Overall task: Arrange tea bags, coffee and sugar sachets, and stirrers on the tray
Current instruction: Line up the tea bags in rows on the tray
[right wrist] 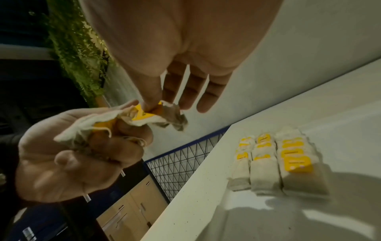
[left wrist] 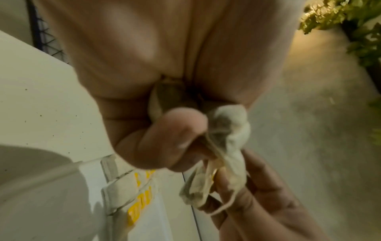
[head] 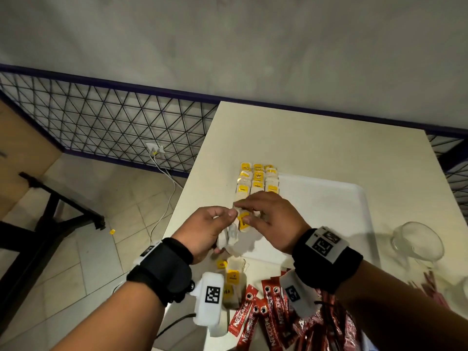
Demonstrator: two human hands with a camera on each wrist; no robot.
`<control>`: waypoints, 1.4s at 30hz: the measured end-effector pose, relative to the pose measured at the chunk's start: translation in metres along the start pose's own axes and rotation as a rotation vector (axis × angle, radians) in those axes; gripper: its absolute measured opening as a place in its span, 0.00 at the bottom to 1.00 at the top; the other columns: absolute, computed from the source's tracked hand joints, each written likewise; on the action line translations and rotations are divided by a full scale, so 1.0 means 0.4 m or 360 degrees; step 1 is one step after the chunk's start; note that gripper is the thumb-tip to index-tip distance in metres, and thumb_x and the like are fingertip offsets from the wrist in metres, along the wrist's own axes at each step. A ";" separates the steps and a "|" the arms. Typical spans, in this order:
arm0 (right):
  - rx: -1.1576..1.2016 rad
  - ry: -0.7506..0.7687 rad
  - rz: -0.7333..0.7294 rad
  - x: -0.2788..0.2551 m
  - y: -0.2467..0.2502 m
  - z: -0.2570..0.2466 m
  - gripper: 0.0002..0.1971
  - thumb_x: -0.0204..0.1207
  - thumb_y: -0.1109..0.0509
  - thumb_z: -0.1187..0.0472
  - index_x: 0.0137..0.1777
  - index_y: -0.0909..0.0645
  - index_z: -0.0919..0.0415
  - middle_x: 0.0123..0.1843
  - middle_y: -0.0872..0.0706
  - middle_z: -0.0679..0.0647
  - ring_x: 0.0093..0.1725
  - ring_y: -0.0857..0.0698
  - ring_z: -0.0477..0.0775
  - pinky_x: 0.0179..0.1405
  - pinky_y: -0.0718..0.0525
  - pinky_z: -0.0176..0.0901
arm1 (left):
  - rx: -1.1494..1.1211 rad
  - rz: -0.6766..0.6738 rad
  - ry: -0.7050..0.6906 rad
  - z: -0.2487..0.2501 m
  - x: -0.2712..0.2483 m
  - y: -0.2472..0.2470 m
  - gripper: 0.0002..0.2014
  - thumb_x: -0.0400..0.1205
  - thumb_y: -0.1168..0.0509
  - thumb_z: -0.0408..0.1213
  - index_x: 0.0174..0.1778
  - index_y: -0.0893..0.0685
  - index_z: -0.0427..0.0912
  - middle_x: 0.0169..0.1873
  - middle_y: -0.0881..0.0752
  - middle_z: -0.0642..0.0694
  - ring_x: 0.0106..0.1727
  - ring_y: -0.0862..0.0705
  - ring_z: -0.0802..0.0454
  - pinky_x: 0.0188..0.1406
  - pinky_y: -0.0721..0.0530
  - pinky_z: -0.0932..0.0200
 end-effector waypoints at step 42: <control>0.0086 -0.0392 -0.0024 0.075 0.073 0.022 0.01 0.76 0.27 0.59 0.45 0.15 0.52 0.31 0.20 0.34 0.34 0.24 0.33 0.34 0.31 0.25 | 0.1517 0.0002 -0.0842 0.091 0.033 0.004 0.10 0.81 0.35 0.43 0.36 0.13 0.47 0.40 0.13 0.55 0.43 0.17 0.61 0.45 0.22 0.62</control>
Point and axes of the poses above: each hand's wrist, its own x-axis towards the middle knuckle, its own y-axis out of the back of the hand, z = x × y, the point moved 6 cm from there along x, towards the middle knuckle
